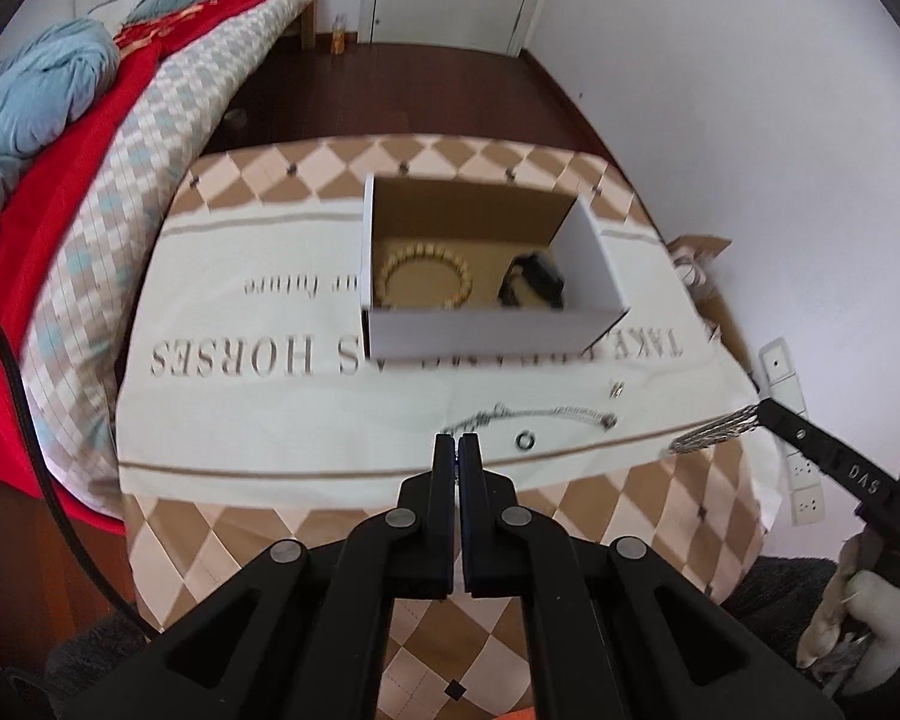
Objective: Organize jewelry
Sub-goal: 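Carry the silver chain bracelet into the white box and open the right tool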
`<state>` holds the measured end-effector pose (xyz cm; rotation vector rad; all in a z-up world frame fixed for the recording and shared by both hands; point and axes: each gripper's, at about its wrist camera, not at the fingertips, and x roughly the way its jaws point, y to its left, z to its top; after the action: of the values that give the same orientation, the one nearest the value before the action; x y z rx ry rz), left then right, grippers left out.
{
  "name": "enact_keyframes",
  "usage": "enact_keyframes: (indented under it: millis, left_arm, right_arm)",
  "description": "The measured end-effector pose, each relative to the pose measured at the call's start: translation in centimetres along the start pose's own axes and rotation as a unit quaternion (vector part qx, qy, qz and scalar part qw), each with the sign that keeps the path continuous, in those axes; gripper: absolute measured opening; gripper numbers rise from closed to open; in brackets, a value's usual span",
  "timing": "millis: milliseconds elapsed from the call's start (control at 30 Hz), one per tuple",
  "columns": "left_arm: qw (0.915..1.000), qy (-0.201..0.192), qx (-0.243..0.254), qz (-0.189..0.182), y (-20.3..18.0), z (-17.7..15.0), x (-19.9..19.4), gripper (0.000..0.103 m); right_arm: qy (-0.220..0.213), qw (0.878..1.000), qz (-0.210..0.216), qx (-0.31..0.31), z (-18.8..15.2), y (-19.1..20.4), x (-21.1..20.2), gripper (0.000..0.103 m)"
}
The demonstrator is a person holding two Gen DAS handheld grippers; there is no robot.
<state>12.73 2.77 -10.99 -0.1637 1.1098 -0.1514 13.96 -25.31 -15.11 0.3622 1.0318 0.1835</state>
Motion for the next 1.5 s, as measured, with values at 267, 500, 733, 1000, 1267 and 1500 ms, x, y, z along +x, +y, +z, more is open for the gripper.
enact_keyframes:
  millis: [267,500,733,1000,1267,1500]
  left_arm:
    - [0.9989,-0.043,0.009,-0.016,-0.4,3.9,-3.4,0.000]
    - [0.9969,-0.073,0.023,-0.020,-0.2,9.8,-4.8,0.000]
    - [0.9978,-0.057,0.023,-0.026,1.0,14.7,-2.0,0.000]
    - [0.9990,0.000,0.003,-0.044,2.4,16.3,3.7,0.000]
    - [0.9975,0.065,0.000,-0.025,2.2,16.5,8.0,0.008]
    - [0.9975,0.020,0.009,0.067,3.2,15.7,6.7,0.089]
  right_arm:
    - [-0.012,0.999,0.041,-0.030,3.0,4.1,-1.0,0.008]
    - [-0.023,0.995,0.064,-0.075,7.9,8.9,-0.7,0.008]
    - [-0.002,0.992,0.065,-0.111,13.0,12.7,3.0,0.008]
    - [0.066,0.989,0.056,-0.120,15.2,14.0,10.3,0.008]
    - [0.130,0.986,-0.007,-0.100,15.8,11.6,15.1,0.027]
    - [0.097,0.981,-0.095,-0.137,15.4,11.3,13.0,0.072]
